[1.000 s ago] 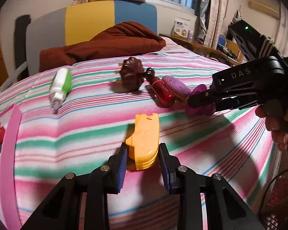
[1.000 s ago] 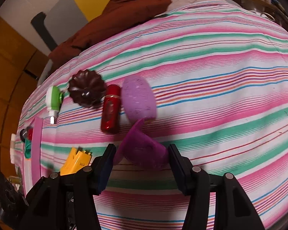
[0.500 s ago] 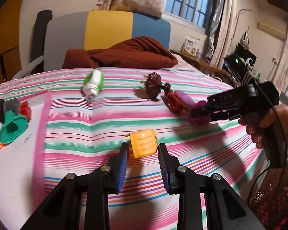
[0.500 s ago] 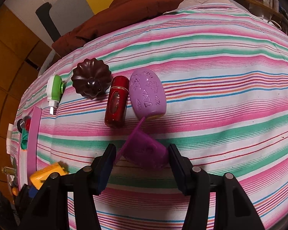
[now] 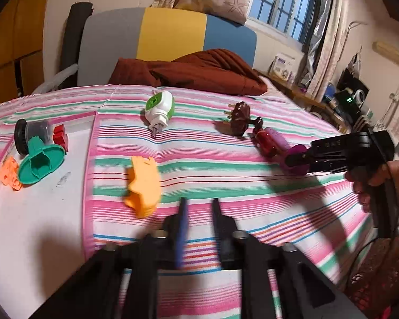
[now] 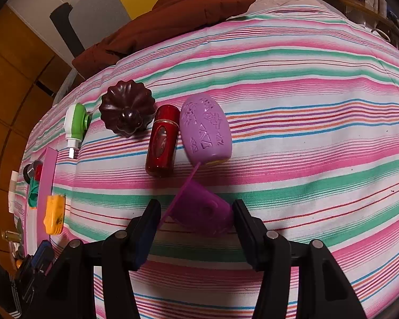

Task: Organize rigid objects
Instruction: 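Lift the yellow piece with the left gripper and carry it toward the tray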

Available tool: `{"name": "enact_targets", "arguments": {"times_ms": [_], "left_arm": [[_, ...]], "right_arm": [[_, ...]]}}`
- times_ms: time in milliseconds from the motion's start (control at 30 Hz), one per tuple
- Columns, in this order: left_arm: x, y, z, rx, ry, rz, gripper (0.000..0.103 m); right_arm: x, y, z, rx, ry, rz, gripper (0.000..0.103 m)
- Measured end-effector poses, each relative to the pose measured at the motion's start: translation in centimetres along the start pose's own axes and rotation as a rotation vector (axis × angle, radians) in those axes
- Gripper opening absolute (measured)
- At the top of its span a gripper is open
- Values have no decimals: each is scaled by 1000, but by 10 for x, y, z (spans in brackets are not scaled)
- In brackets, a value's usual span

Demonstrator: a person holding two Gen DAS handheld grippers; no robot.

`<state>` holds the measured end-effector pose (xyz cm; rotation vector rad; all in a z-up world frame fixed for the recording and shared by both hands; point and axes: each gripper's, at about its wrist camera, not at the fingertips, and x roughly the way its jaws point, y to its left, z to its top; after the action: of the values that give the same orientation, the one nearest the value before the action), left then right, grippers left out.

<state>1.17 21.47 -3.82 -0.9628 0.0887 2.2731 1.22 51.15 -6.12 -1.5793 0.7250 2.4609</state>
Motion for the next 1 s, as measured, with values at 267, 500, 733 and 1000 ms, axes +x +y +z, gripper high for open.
{"name": "enact_targets", "arguments": {"times_ms": [267,500,733,1000], "left_arm": [[19,4,31,78,-10,170,82],[60,15,32,-3,191,182,64],[68,-1,33,81,171,190,27],[33,21,26,-127,81,26,26]], "right_arm": [[-3,-4,0,5,4,4,56],[-3,-6,0,18,7,10,56],[-1,-4,0,10,7,4,56],[-2,-5,1,11,8,5,56]]}}
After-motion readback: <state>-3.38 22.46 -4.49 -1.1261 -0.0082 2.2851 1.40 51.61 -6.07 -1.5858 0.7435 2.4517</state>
